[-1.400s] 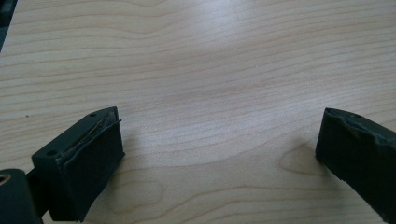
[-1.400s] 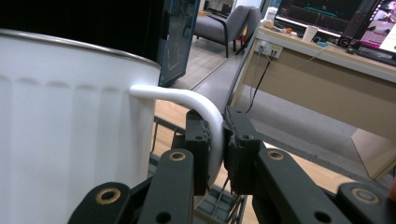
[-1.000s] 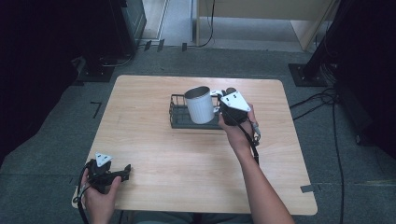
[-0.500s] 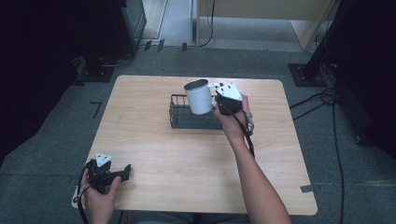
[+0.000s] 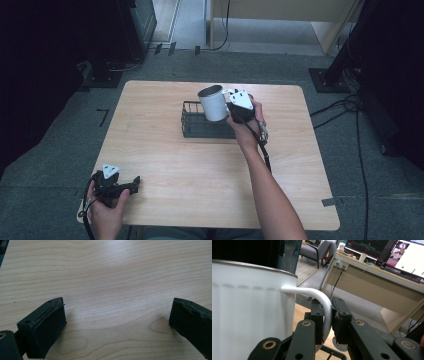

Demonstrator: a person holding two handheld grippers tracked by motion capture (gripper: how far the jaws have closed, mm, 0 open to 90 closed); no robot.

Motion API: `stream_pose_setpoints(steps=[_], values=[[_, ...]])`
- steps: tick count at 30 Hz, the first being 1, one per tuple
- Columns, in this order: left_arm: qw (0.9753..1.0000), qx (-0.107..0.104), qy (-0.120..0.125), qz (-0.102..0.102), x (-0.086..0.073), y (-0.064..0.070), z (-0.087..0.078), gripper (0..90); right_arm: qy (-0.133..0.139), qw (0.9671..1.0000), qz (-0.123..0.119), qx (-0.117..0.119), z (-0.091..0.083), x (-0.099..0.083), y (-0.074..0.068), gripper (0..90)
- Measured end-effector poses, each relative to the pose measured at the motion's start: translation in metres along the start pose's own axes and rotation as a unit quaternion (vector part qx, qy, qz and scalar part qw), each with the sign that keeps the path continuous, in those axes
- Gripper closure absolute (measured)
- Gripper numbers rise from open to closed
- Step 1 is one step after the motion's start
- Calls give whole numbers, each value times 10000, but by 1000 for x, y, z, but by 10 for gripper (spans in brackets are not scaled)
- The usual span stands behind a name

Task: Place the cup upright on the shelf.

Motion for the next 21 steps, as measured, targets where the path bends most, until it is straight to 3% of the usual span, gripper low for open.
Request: stream_pose_setpoints(steps=[1, 9, 11, 21], values=[[10000, -2, -4, 6, 0, 0, 0, 9, 23, 9999, -103, 5, 0, -2, -1, 809], [10000, -2, -4, 6, 0, 0, 0, 9, 226, 9995, -202, 58, -5, -4, -1, 806], [10000, -2, -4, 6, 0, 0, 0, 9, 301, 9988, -319, 207, -8, -4, -3, 802], [10000, -2, -3, 5, 0, 0, 0, 9, 247, 9985, -284, 390, -14, -12, -2, 777]])
Point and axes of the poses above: each handheld gripper's, and its own axes: z roughly forward along the jaws, x roughly out of its top, y roughly to its right, the point moved 5 cm from there along z, roughly forward along the jaws, and after that the axes turned 14 degrees about y, right-handed, at the moved point
